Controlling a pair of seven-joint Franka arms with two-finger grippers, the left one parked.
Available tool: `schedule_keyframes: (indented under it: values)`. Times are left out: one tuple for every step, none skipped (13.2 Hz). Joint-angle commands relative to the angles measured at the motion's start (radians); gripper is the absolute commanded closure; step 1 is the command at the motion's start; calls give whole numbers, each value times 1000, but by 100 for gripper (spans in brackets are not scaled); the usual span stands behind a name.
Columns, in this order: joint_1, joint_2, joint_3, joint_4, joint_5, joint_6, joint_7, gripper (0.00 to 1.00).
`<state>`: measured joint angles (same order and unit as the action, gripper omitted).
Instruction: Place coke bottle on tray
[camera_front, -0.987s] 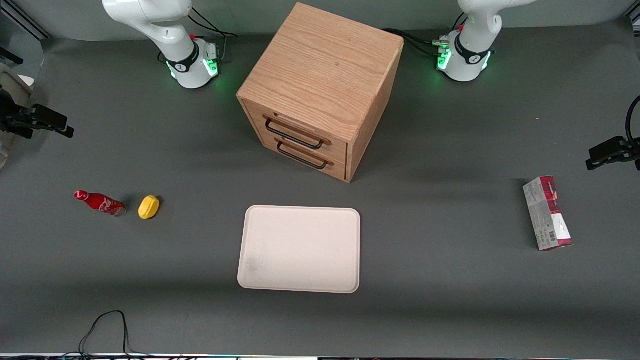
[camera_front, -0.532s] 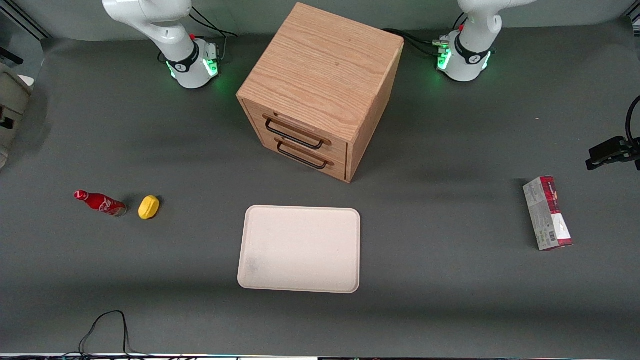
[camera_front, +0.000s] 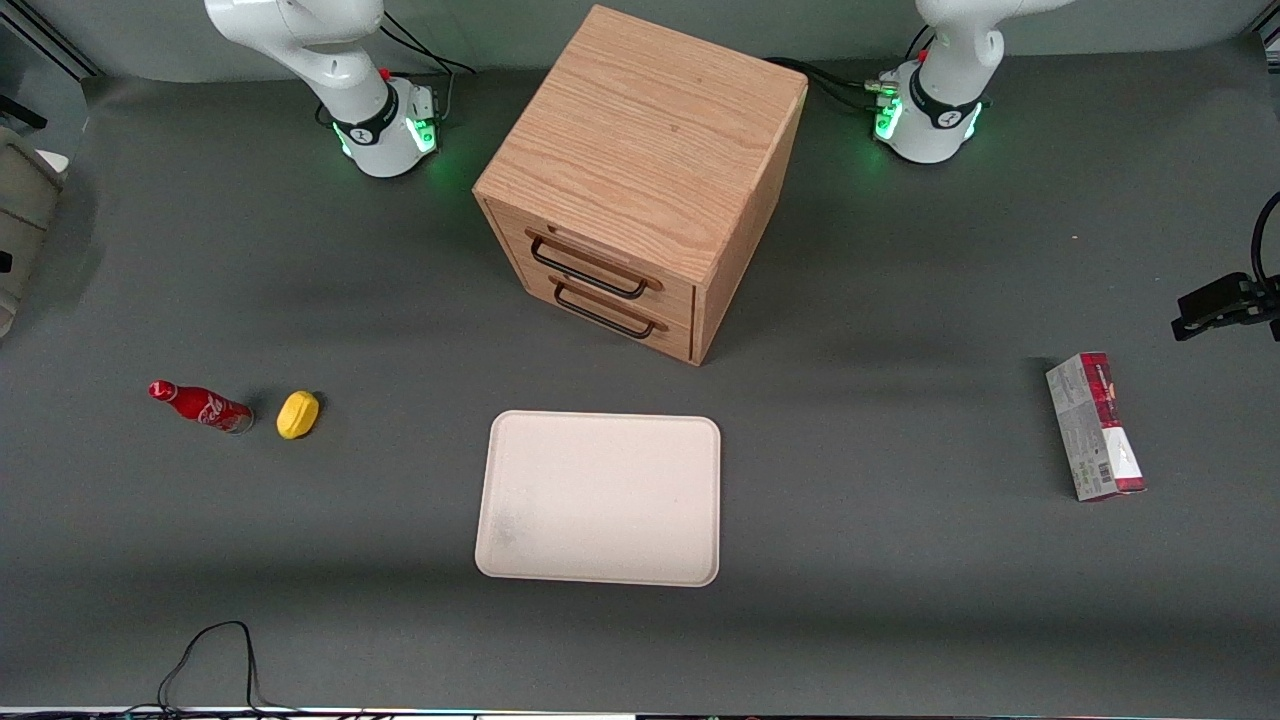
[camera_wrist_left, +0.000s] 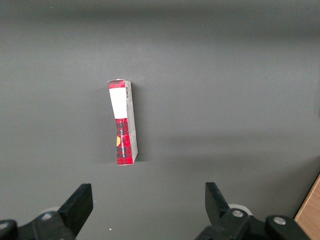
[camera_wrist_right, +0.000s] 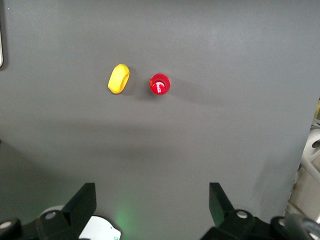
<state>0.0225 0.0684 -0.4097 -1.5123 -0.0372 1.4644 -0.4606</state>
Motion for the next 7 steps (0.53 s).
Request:
schedule_keyframes:
  values:
    - [8,7,-3,-84,8,66,-10,0]
    - [8,5,-3,-147,11,138,-9,0]
    - [7,5,-3,-216,22,221,-10,0]
    - [8,7,-4,-273,25,300,-9,0]
    - [8,17,-3,-326,26,380,-9,0]
    - [8,24,-3,-366,26,442,-9,0]
    - [8,36,-3,-396,26,489,-9,0]
